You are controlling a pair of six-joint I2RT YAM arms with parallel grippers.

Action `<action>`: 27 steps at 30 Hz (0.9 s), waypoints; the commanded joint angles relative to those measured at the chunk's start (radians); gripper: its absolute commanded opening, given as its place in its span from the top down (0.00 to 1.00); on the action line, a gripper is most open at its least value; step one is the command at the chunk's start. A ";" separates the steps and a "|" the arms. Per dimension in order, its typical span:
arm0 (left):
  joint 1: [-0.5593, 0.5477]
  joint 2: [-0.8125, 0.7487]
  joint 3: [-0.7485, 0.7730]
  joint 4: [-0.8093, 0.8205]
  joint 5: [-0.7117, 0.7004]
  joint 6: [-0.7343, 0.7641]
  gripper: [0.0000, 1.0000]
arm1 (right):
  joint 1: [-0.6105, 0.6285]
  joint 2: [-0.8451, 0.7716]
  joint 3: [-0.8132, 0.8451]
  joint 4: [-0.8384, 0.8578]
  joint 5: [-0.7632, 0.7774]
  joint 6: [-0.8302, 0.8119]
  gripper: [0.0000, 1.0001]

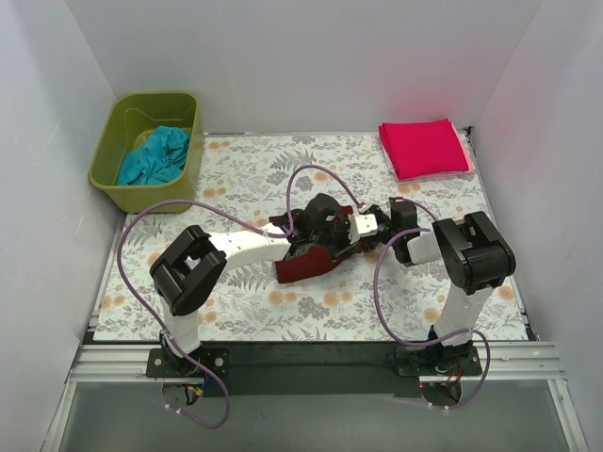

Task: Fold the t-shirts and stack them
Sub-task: Neatly place the folded tshirt to the corner

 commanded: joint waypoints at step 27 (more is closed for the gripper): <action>0.241 -0.378 -0.107 -0.255 0.107 -0.332 0.12 | -0.006 0.071 0.655 -0.571 0.181 -1.025 0.99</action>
